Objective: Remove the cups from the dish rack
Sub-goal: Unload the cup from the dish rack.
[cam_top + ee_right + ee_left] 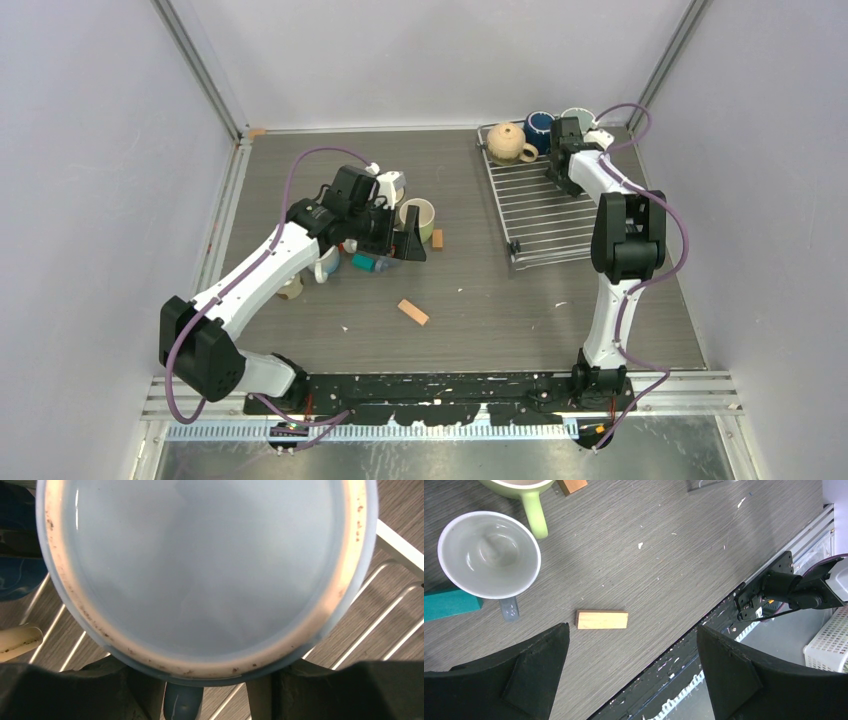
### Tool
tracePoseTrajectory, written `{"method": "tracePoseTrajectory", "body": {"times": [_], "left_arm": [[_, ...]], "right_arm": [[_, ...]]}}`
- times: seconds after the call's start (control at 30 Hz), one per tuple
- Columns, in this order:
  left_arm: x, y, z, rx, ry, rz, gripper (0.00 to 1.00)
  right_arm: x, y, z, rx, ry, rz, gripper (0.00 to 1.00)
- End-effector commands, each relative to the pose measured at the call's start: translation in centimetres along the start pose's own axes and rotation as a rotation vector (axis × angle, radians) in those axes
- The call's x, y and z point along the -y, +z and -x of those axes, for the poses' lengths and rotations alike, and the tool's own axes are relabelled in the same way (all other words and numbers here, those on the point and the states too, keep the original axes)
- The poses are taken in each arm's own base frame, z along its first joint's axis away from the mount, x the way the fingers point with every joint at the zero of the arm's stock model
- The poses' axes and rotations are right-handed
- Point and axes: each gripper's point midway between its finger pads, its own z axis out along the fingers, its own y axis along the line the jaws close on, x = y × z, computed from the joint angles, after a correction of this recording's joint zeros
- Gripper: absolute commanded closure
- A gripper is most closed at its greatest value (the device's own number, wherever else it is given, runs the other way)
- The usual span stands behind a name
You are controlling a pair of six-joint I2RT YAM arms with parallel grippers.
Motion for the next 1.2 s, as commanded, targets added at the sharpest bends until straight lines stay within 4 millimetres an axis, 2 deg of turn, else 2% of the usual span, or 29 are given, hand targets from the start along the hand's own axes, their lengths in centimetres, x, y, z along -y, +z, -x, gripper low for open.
{"method": "tracePoseTrajectory", "body": {"times": [0.0,0.2,0.4,0.53,0.97,1.17], "left_arm": [[0.4,0.1,0.8,0.031,0.023,-0.018,0.00],[0.3,0.2,0.7,0.028,0.023,-0.016,0.00],[0.2,0.4,0.7,0.023,0.020,-0.013,0.00],[0.2,0.4,0.7,0.022,0.022,-0.013,0.00],[0.8,0.2,0.7,0.025,0.020,-0.042,0.00],[1.2,0.0,0.9,0.033,0.014,-0.058,0.00]], "right_arm": [[-0.9,-2.0,3.4,0.108,0.041,0.036,0.45],[-1.1,-1.5,3.0,0.110,0.036,0.033,0.55],[-0.9,-1.6,3.0,0.123,0.025,0.021,0.80],[-0.7,-2.4,3.0,0.135,0.024,0.020,0.98],[1.2,-7.1,3.8,0.156,0.073,0.039,0.99],[1.4,-9.2,4.3,0.146,0.089,0.080,0.99]]}}
